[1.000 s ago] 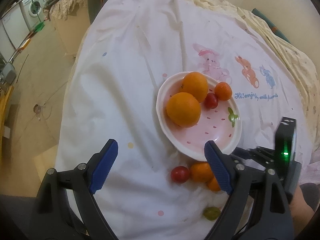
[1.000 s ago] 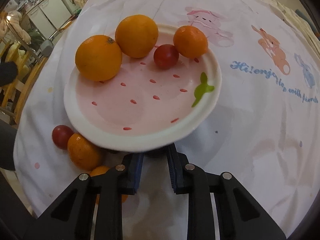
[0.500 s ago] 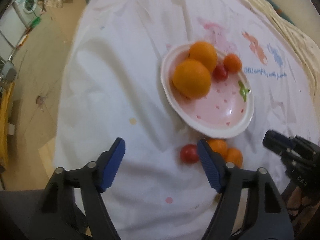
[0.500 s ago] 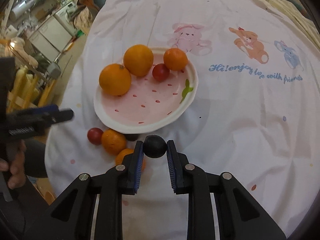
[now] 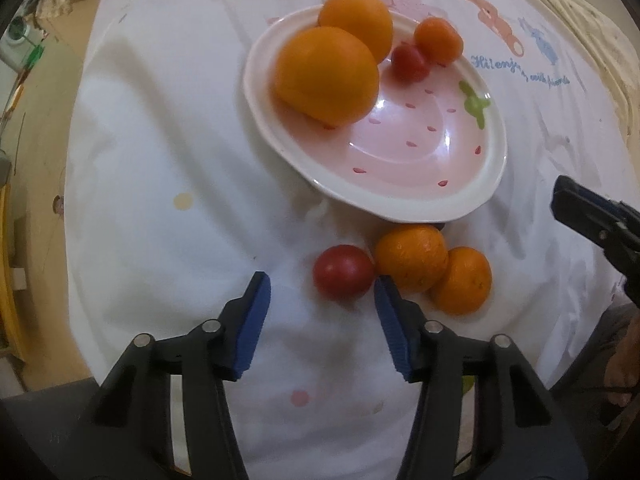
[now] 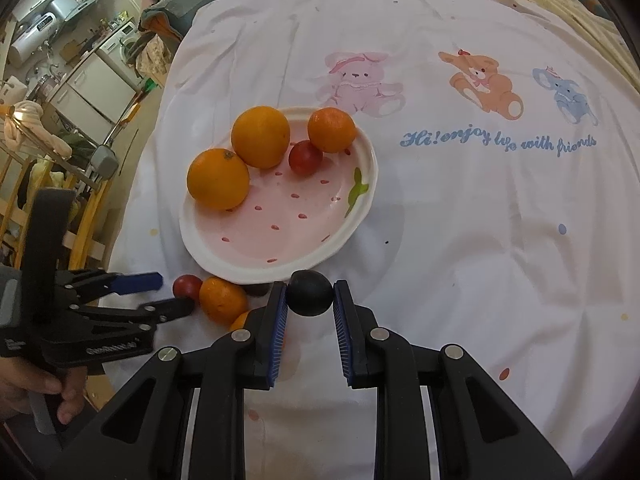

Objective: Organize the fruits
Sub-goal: 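Grasp a dark grape with the right tool while the left tool grasps a red tomato, then carry the tomato and the grape over the pink plate with both tools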

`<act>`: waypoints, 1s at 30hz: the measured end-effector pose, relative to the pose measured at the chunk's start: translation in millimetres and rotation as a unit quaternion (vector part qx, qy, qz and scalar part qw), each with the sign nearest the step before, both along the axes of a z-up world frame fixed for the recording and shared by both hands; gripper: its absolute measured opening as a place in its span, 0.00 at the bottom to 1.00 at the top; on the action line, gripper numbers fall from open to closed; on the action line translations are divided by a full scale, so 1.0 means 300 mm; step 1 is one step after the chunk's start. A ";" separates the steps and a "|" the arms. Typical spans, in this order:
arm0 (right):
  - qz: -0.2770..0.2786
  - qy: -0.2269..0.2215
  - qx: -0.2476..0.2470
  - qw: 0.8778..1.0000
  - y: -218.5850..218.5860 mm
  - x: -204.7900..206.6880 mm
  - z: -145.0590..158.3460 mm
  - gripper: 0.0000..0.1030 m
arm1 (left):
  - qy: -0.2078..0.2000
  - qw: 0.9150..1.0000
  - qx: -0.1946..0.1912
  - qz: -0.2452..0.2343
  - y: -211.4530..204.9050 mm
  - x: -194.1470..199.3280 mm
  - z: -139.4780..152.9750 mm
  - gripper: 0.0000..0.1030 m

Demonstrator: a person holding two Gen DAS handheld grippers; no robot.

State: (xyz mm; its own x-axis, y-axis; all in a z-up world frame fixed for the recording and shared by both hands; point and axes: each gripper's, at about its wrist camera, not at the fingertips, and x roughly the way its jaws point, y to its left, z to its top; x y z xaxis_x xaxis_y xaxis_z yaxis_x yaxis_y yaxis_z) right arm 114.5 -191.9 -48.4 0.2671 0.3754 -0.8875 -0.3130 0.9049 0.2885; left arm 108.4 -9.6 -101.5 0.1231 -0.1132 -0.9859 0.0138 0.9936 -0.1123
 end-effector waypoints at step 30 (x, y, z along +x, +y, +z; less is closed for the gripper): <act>-0.023 -0.064 0.090 0.994 -0.076 0.005 0.189 0.24 | -0.130 0.991 -0.029 0.027 0.059 0.001 0.303 0.25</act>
